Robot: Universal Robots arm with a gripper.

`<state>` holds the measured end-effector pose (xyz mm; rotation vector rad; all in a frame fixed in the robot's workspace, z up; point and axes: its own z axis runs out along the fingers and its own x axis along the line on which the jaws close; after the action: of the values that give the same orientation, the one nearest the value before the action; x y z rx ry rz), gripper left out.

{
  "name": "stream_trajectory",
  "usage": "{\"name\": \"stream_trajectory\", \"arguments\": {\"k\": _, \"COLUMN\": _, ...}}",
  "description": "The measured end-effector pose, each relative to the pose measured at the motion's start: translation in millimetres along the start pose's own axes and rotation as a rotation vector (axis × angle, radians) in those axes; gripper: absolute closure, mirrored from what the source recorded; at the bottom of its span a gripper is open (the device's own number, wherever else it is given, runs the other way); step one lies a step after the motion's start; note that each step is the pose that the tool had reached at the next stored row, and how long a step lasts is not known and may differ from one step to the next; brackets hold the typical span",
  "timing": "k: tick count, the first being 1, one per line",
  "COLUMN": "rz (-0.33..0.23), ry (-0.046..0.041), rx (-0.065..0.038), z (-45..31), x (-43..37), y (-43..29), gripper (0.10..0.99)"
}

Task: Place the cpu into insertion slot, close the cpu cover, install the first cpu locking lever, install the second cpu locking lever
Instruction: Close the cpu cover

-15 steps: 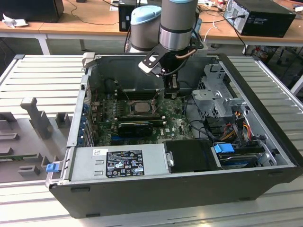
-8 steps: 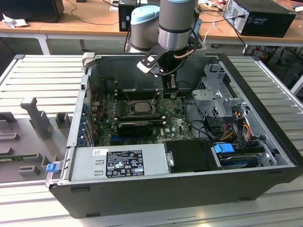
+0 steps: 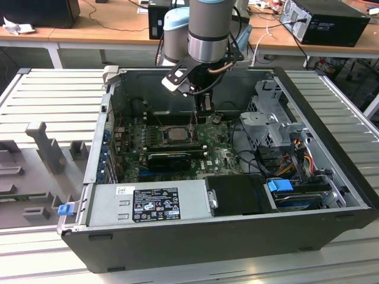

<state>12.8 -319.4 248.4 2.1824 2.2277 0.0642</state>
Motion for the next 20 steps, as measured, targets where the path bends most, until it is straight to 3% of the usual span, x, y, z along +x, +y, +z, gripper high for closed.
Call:
{"name": "stream_trajectory", "arguments": {"k": 15, "rz": 0.0, "ry": -0.0001, "rx": 0.0, "z": -0.3, "x": 0.3, "y": -13.4, "gripper": 0.98}}
{"name": "stream_trajectory", "arguments": {"k": 20, "rz": -0.001, "ry": 0.0, "rx": 0.0, "z": 8.0, "x": 0.3, "y": -17.8, "gripper": 0.98}}
